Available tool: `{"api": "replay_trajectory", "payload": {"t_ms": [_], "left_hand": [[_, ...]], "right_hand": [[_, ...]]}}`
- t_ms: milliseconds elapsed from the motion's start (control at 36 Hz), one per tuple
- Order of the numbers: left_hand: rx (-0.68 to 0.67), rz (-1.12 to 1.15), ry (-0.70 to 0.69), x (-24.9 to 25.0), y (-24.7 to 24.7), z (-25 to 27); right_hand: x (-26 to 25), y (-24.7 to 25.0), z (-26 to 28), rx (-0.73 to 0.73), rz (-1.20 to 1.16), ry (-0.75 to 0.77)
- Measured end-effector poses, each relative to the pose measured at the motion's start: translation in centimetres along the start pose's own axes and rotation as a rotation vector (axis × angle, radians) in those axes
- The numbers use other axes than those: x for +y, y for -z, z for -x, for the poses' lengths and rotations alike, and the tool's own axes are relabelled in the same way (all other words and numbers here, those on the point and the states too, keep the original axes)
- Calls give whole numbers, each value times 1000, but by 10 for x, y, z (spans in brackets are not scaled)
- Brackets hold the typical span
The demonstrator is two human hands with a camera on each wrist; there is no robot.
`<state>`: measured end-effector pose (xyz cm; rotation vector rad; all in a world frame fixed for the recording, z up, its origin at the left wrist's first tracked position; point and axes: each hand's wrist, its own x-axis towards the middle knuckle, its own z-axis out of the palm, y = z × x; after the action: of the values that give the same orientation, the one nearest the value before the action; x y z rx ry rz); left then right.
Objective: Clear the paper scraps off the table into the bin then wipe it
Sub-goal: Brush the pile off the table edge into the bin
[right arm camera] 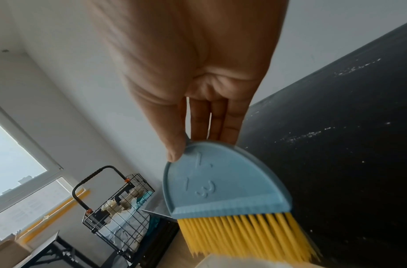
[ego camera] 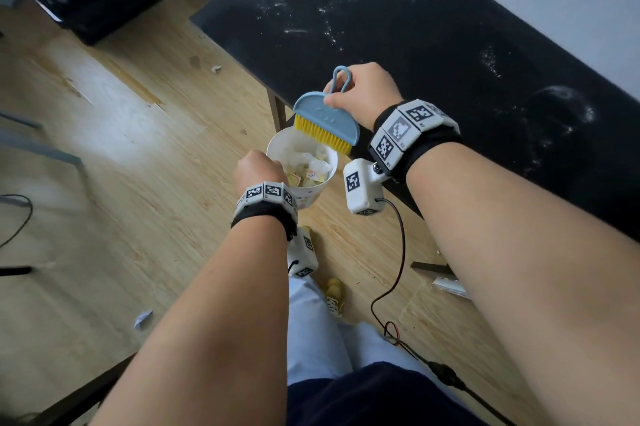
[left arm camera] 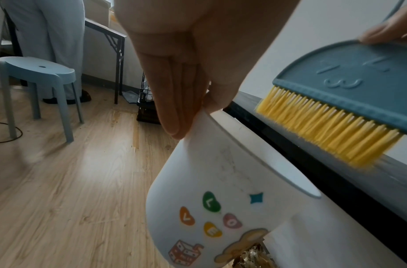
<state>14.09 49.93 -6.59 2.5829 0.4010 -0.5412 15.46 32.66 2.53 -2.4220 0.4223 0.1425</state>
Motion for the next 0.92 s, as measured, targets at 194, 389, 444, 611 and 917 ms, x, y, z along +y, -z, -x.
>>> {"api": "replay_trajectory", "payload": {"t_ms": [194, 389, 444, 611, 917], "left_hand": [[31, -22, -64, -4, 30, 24], [117, -106, -146, 13, 81, 46], [143, -108, -177, 22, 94, 50], [167, -97, -299, 65, 128, 56], [72, -96, -554, 160, 121, 71]], "right_hand": [[-2, 14, 23, 89, -6, -35], [-8, 44, 42, 230, -17, -62], [-11, 55, 46, 274, -14, -66], [-11, 92, 53, 399, 1, -128], [32, 152, 81, 622, 31, -298]]}}
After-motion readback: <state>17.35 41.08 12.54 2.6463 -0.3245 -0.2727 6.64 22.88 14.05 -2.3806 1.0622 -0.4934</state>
